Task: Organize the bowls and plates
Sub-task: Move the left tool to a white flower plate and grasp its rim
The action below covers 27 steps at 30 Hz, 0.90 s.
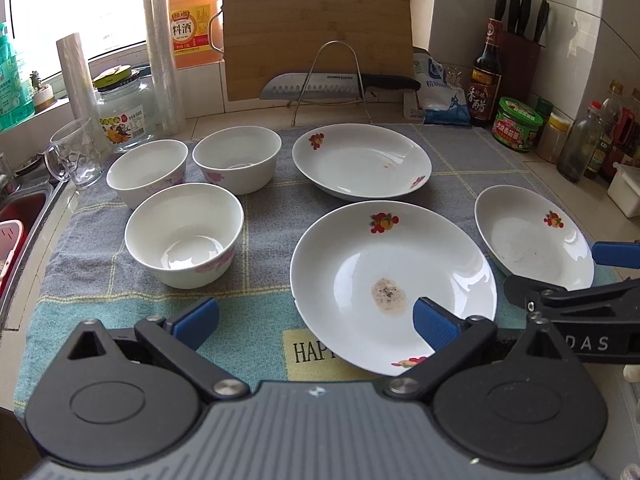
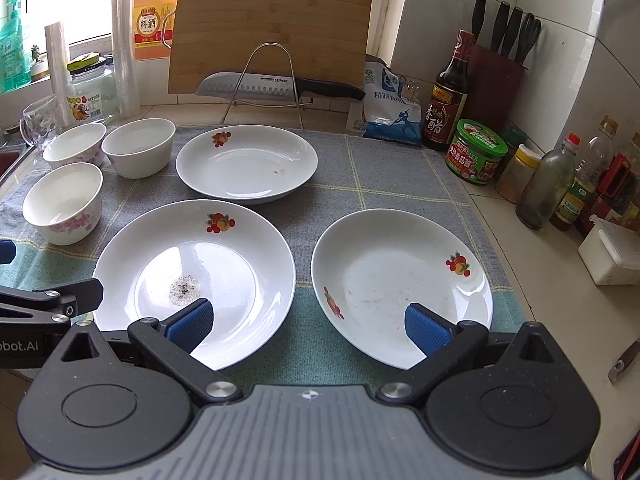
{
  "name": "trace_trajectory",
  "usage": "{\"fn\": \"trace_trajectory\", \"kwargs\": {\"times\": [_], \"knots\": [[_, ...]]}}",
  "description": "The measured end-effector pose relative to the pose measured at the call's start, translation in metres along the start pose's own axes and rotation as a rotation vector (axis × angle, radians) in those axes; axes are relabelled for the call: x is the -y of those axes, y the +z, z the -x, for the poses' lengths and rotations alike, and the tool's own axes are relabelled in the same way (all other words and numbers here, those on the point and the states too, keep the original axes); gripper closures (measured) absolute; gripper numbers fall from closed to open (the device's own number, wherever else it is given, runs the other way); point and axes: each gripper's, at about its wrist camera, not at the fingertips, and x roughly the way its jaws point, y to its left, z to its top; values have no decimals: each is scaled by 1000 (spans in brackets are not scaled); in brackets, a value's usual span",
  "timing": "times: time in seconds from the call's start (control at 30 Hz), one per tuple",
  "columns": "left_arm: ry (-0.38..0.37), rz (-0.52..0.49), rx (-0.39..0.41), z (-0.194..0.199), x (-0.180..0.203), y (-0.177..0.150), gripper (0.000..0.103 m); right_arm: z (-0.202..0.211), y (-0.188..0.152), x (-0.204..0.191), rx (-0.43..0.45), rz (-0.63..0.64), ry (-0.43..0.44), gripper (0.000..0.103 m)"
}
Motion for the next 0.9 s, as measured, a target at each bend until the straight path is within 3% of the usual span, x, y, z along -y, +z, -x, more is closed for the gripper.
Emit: {"fn": "trace_trajectory", "kwargs": {"times": [0.4,0.7,0.9], "knots": [[-142,-144,65,-9,-3,14,1,11,1,-2,64,-14,-93,0],[-222,-192,26,-28,8,31,1,-1,-19,45,51,-71,-134,0],[-179,-218,53,-37,27,42,1,-27,-41,76,5,-75,-67,0]]}}
